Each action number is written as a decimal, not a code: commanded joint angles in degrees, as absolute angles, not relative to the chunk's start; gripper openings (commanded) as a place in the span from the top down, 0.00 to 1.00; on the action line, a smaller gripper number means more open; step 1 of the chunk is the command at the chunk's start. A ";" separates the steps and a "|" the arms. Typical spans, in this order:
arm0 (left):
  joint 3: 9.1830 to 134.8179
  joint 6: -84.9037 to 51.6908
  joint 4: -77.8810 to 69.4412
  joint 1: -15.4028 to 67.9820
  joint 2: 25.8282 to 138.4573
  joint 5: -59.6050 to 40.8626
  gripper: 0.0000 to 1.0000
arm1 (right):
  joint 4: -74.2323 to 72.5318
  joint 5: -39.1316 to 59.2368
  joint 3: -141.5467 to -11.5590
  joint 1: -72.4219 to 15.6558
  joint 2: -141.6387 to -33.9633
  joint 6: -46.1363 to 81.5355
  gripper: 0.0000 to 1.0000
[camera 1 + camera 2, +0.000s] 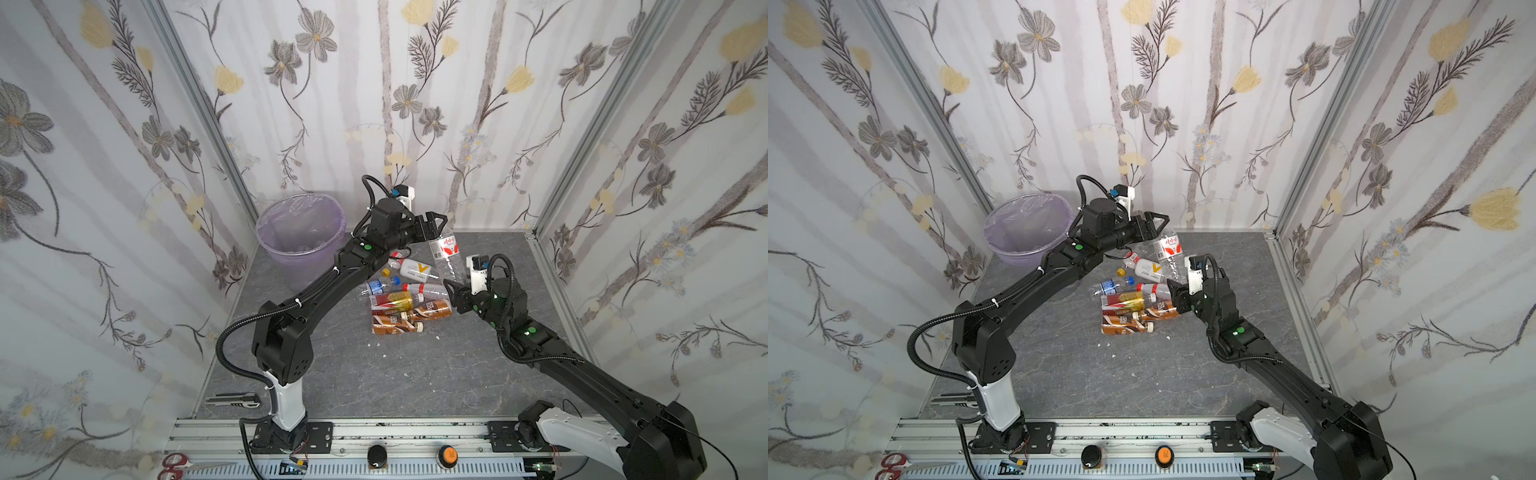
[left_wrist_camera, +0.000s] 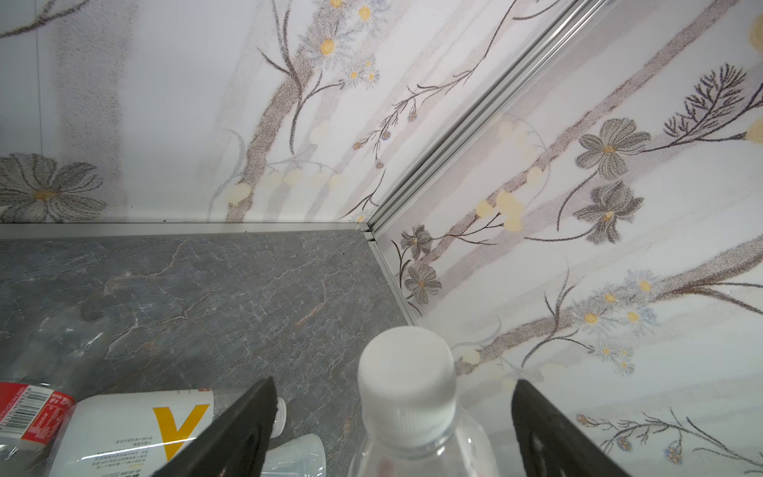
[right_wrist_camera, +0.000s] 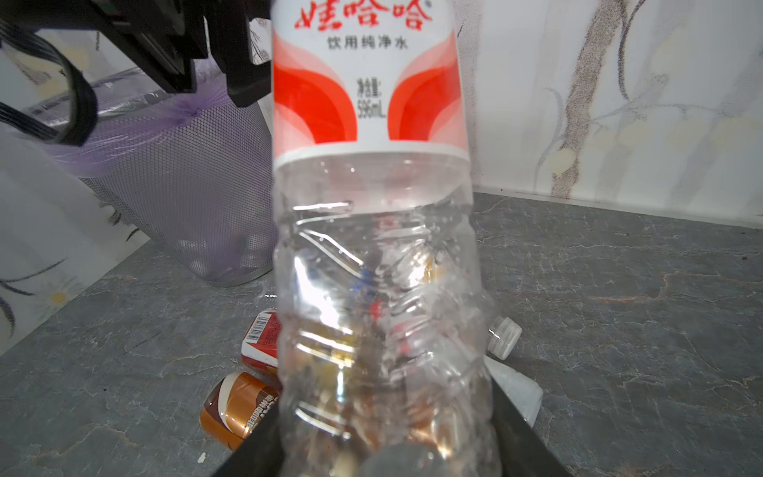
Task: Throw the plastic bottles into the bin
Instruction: 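Raise the red-labeled bottle with the right gripper while the left gripper reaches its white cap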
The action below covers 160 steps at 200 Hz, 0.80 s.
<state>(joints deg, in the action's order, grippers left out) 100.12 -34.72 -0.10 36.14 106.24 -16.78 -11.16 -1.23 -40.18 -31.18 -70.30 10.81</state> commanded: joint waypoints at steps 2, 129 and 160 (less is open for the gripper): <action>100.99 -35.27 -0.62 36.13 106.61 -17.91 0.12 | -15.14 -0.98 -39.66 -31.54 -70.15 9.67 0.43; 101.78 -33.36 -0.70 37.24 107.05 -18.19 0.61 | -17.67 -1.29 -37.84 -32.44 -70.44 9.76 0.43; 101.60 -32.80 -0.72 37.27 106.96 -18.03 0.70 | -18.04 -1.05 -37.96 -32.61 -71.35 9.76 0.43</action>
